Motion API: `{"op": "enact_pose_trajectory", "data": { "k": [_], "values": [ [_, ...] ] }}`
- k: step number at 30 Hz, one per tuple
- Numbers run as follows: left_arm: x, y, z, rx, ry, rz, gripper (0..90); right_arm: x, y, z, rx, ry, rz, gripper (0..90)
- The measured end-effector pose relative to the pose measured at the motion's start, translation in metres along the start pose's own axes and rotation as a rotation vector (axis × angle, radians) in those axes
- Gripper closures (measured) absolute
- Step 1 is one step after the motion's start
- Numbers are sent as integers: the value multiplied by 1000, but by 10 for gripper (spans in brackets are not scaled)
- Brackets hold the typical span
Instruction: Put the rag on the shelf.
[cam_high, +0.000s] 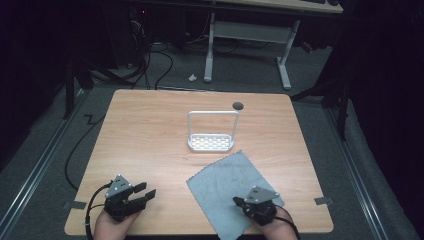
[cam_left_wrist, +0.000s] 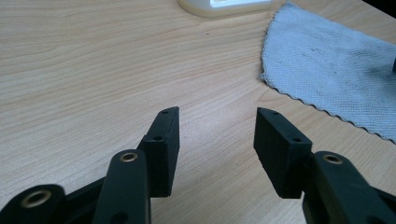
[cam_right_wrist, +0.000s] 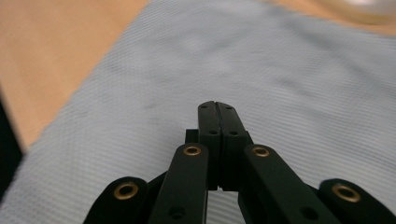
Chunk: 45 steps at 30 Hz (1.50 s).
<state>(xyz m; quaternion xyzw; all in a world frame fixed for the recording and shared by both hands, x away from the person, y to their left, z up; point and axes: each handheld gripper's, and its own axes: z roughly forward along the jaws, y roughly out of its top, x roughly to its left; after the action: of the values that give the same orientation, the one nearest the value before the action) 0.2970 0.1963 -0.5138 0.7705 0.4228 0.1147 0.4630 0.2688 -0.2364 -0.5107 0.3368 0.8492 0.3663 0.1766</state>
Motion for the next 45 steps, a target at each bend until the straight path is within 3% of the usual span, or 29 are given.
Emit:
{"op": "enact_pose_trajectory", "data": {
  "k": [1, 2, 3, 4, 8, 13, 21, 22, 23, 24, 25, 26, 27, 29, 30, 36, 37, 38, 40, 45],
  "values": [
    [1, 0, 0, 0, -1, -6, 510, 0, 0, 0, 0, 0, 0, 900],
    [2, 0, 0, -3, -4, -11, 510, -9, -4, -6, -2, -39, 18, 900],
    [2, 0, 0, -3, -5, -17, 511, -18, -9, -11, 3, -88, 31, 900],
    [3, 0, 1, -6, -5, -15, 512, -35, -20, -21, 15, -162, 80, 900],
    [2, 2, 1, -9, -10, -13, 513, -56, -38, -28, 63, -230, 149, 900],
    [1, 4, 4, -7, -21, -5, 512, -54, -42, -25, 92, -215, 153, 900],
    [-8, 8, 13, 9, -59, 15, 517, -22, -34, -18, 87, -126, 81, 900],
    [-13, 8, 15, 14, -73, 18, 519, -19, -33, -18, 85, -121, 74, 900],
    [-28, 10, 22, 31, -115, 41, 521, -18, -33, -17, 87, -120, 66, 900],
    [-28, 10, 22, 31, -115, 41, 523, -16, -32, -17, 88, -119, 62, 900],
    [-37, 11, 27, 43, -137, 54, 524, -16, -32, -17, 89, -119, 62, 900],
    [-59, 14, 37, 65, -180, 80, 526, -17, -32, -17, 87, -116, 64, 900],
    [-59, 14, 37, 65, -180, 80, 532, -17, -32, -17, 86, -113, 73, 900],
    [-78, 17, 49, 98, -208, 113, 532, -18, -33, -17, 82, -107, 77, 900],
    [-91, 19, 63, 146, -216, 139, 545, -18, -33, -18, 82, -107, 79, 900],
    [-107, 25, 93, 202, -203, 155, 679, -17, -34, -18, 82, -109, 74, 900],
    [-111, 23, 98, 227, -185, 177, 751, -18, -34, -18, 82, -105, 74, 900],
    [-113, 21, 100, 221, -174, 194, 898, -18, -34, -18, 79, -103, 74, 900],
    [-112, 22, 101, 228, -172, 184, 899, -18, -34, -18, 79, -102, 73, 900],
    [-107, 21, 95, 228, -130, 226, 900, -18, -34, -19, 82, -102, 65, 900]
  ]
}}
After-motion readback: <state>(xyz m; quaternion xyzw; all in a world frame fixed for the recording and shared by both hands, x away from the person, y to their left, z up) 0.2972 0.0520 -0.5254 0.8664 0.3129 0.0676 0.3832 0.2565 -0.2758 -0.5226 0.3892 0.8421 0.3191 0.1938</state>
